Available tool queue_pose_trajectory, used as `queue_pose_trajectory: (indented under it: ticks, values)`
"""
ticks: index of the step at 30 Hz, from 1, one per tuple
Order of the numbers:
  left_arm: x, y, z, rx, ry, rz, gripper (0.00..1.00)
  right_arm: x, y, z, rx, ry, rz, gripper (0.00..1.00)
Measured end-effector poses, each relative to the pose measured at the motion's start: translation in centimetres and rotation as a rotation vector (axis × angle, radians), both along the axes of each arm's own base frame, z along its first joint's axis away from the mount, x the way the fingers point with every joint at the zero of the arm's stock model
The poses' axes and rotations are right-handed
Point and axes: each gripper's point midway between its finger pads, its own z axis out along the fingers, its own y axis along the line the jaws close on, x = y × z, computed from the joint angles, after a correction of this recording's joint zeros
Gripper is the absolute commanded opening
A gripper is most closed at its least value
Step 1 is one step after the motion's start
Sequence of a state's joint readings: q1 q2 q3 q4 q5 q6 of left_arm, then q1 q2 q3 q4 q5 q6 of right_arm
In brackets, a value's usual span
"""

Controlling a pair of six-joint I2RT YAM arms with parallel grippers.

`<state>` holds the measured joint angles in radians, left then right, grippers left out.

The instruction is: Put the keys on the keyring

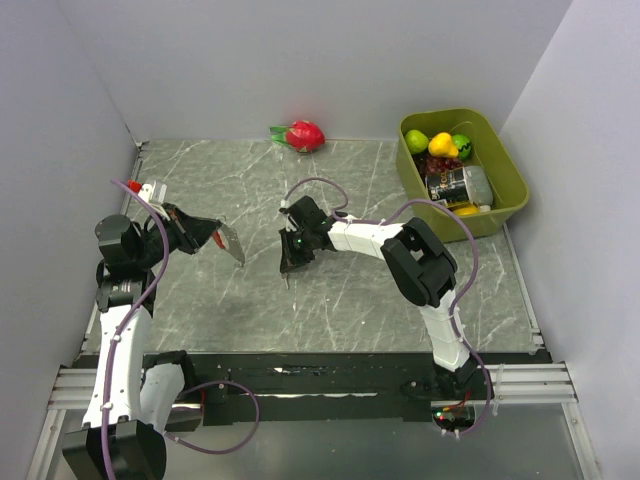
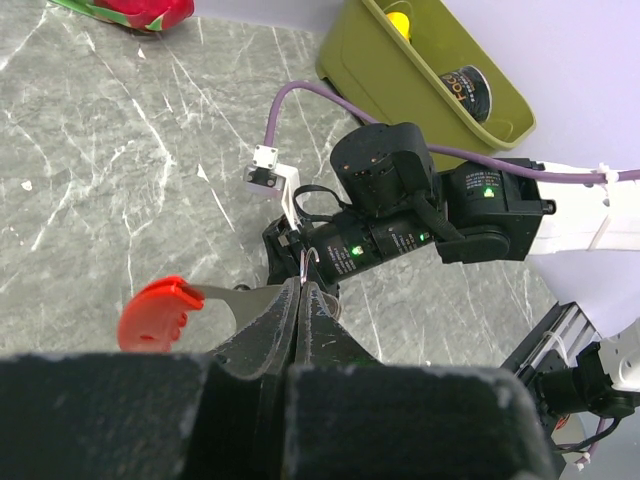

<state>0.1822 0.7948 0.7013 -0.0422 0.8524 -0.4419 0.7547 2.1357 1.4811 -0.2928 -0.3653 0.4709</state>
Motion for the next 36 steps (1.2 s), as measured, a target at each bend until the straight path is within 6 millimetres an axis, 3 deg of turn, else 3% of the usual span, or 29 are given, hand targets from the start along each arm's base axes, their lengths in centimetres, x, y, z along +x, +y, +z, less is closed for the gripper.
queue_pose_trajectory:
  ticks: [8,11,12,14,15,20,24,28,33,36]
  values:
    - [0.0,0.0,0.0,0.000,0.000,0.000,0.01,-0.7,-1.2,0.4,-0.019,-0.042,0.044,0.02]
    - [0.0,0.0,0.0,0.000,0.000,0.000,0.01,-1.5,-2.0,1.0,-0.022,-0.072,0.098,0.17]
    - [0.0,0.0,0.0,0.001,0.000,0.000,0.01,-1.8,-2.3,1.2,-0.023,-0.086,0.115,0.31]
    - [0.0,0.0,0.0,0.001,0.000,0.000,0.01,-2.3,-2.9,1.6,-0.039,-0.117,0.145,0.38]
    - [0.0,0.0,0.0,0.001,0.000,0.000,0.01,-2.4,-3.4,1.7,-0.057,-0.137,0.157,0.47]
    - [0.0,0.0,0.0,0.000,0.000,0.000,0.01,-4.2,-4.1,2.6,-0.092,-0.221,0.252,0.61]
    - [0.0,0.0,0.0,0.001,0.000,0.000,0.01,-5.5,-4.3,3.7,-0.069,-0.261,0.276,0.59]
    - [0.0,0.0,0.0,0.000,-0.001,0.000,0.01,-4.2,-4.6,4.4,-0.054,-0.273,0.215,0.51]
    - [0.0,0.0,0.0,0.000,-0.001,0.000,0.01,-1.8,-5.1,3.4,-0.061,-0.223,0.124,0.46]
    - [0.0,0.0,0.0,0.000,-0.001,0.000,0.01,-1.3,-5.6,2.1,-0.063,-0.169,0.089,0.43]
